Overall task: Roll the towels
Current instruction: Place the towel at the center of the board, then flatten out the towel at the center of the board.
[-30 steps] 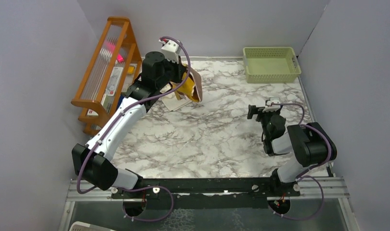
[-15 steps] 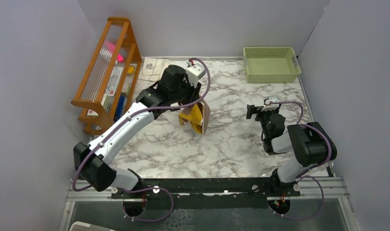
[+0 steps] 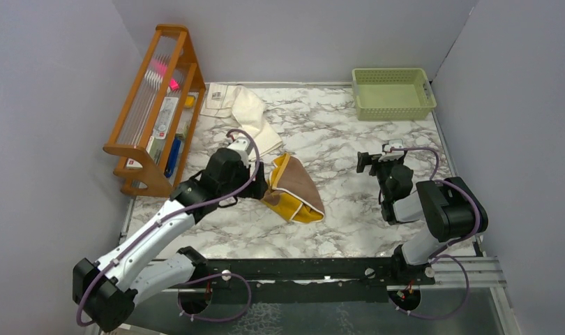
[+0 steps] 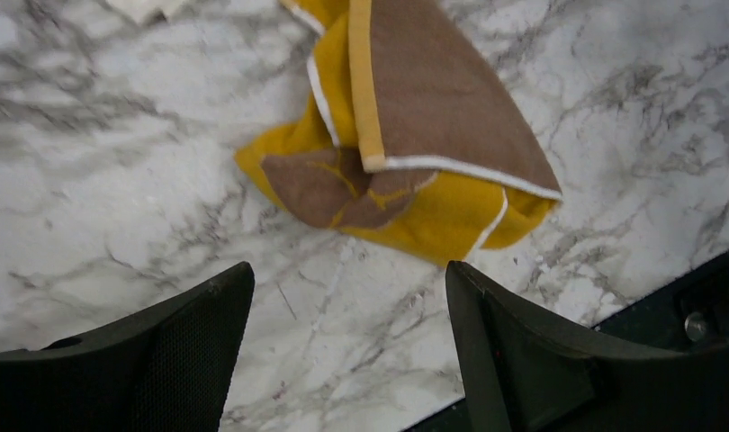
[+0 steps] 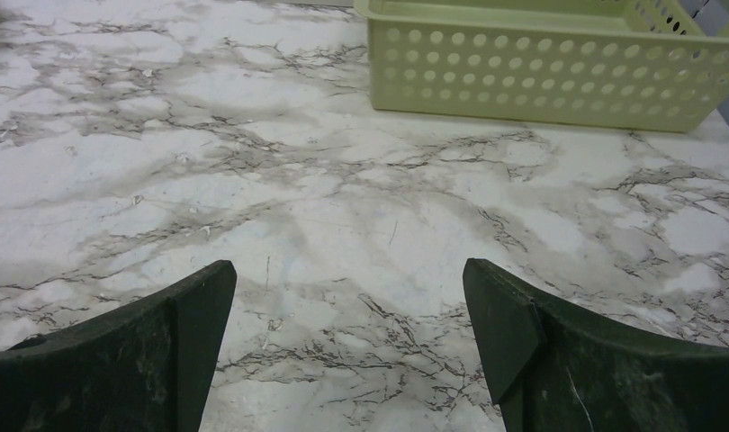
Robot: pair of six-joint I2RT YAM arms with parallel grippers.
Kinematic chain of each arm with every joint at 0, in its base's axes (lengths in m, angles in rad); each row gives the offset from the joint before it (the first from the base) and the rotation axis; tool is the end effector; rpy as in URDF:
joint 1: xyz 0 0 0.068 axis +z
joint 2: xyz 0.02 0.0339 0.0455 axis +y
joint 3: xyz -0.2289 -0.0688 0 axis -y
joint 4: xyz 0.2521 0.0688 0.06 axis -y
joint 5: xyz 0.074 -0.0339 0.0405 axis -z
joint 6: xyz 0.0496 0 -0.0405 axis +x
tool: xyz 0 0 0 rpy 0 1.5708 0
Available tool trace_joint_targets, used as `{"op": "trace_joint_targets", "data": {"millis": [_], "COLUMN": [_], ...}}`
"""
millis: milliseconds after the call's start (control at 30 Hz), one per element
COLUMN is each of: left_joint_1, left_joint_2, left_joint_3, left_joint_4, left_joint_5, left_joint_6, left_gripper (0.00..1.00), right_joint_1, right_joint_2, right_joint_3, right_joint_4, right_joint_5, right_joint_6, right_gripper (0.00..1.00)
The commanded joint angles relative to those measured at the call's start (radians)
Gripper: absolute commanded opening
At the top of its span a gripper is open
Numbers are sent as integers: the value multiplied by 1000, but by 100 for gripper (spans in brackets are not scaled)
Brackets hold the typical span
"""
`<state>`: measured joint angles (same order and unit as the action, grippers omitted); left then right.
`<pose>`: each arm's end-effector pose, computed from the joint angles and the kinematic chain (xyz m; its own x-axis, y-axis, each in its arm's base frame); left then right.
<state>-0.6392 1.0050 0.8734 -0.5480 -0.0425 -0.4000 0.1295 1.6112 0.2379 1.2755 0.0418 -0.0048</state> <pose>0.2029 -0.1482 0.2555 -0.6864 0.0254 -0.7268 0.3281 0.9027 -0.2783 0.2586 0.0316 0.0947 -0.0964 -0.0174 -0.9952 -0.0882 0.9961 -0.0089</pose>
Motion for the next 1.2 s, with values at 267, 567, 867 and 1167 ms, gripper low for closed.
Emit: {"op": "trace_joint_targets", "data": {"millis": [267,567,867,1167], "left_joint_1": [-13,-9,-2,7], "left_joint_2": [-54,182,264,143], "left_joint_3": [-447,-429,-344,1], "left_joint_4": [390,635,634,238], "left_joint_5": [-7,-81,-127,-269], "left_joint_6": [-403,-398,-377,-118], "left_gripper": [80,80,0,0], "right_joint_1": [-2,-1,-2,-1], "right_joint_2": [8,8,9,8], "right_joint_3": [4,4,5,5], "right_joint_4": [18,18,18,18], "right_joint_5": [-14,-13,-14,-14], "right_joint_6": [-12,-12,-12,-12], "right_gripper": [100,100,100,100]}}
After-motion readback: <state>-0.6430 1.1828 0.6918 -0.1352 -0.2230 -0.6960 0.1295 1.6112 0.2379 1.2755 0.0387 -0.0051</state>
